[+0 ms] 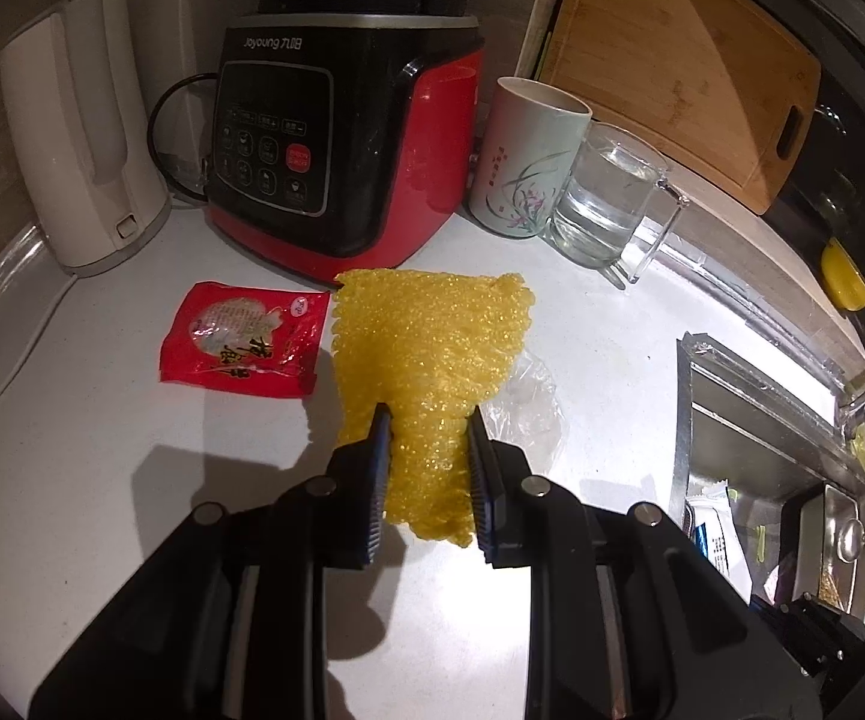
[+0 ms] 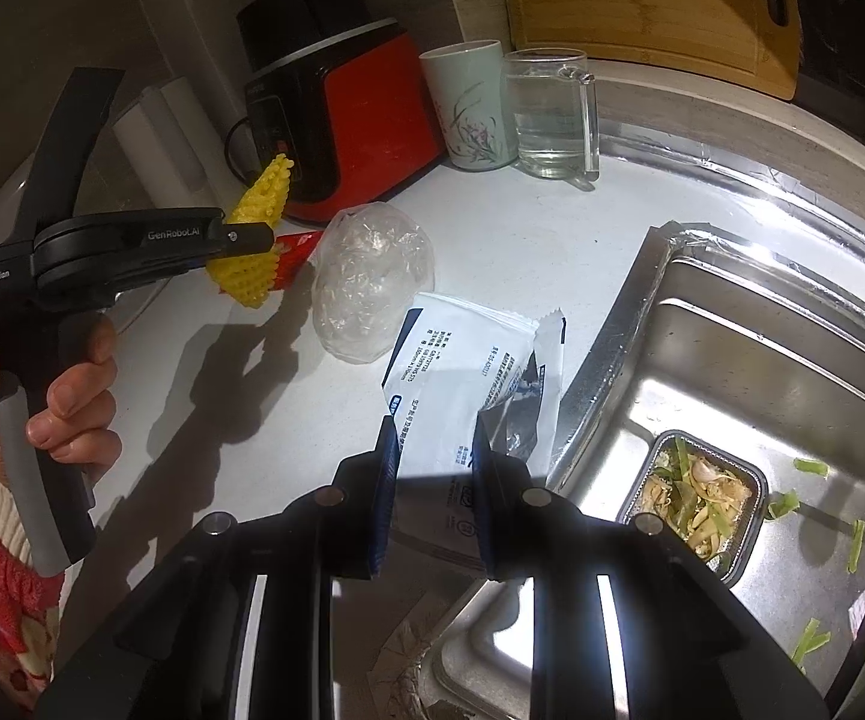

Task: Collect trash
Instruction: 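Carry yellow foam net and white sachet over the green basket and open both tools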

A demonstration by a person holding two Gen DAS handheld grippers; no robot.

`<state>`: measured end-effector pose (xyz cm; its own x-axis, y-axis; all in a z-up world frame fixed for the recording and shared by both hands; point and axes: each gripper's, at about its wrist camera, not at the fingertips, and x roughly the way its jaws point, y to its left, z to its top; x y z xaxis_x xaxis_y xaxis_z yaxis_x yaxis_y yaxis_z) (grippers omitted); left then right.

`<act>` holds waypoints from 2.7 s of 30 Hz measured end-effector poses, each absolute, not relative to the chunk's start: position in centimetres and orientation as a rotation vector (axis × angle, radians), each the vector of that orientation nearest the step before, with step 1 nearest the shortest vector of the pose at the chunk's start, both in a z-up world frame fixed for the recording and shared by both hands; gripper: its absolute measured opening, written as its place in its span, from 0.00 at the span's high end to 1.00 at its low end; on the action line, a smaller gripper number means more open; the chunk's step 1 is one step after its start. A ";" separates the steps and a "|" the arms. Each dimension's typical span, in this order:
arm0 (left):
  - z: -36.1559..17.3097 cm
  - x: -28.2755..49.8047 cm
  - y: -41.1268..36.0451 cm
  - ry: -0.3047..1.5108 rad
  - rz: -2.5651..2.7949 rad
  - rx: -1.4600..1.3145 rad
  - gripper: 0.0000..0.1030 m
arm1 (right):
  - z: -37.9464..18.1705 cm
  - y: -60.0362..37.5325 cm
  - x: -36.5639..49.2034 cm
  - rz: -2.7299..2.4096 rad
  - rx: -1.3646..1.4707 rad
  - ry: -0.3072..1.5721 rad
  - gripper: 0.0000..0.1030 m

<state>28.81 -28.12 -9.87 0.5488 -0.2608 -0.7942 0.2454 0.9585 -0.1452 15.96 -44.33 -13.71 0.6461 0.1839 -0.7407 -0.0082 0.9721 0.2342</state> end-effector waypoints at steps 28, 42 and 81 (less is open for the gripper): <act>-11.6 -2.9 -18.0 1.088 -0.442 0.166 0.77 | -13.1 -30.7 -7.2 -0.004 0.171 0.981 0.77; -15.1 -8.5 -15.4 1.141 -0.551 0.241 0.77 | -15.1 -26.8 -14.8 -0.110 0.221 1.038 0.76; -15.2 -8.2 -14.0 1.123 -0.553 0.231 0.23 | -18.1 -28.3 -15.4 -0.145 0.262 1.130 0.74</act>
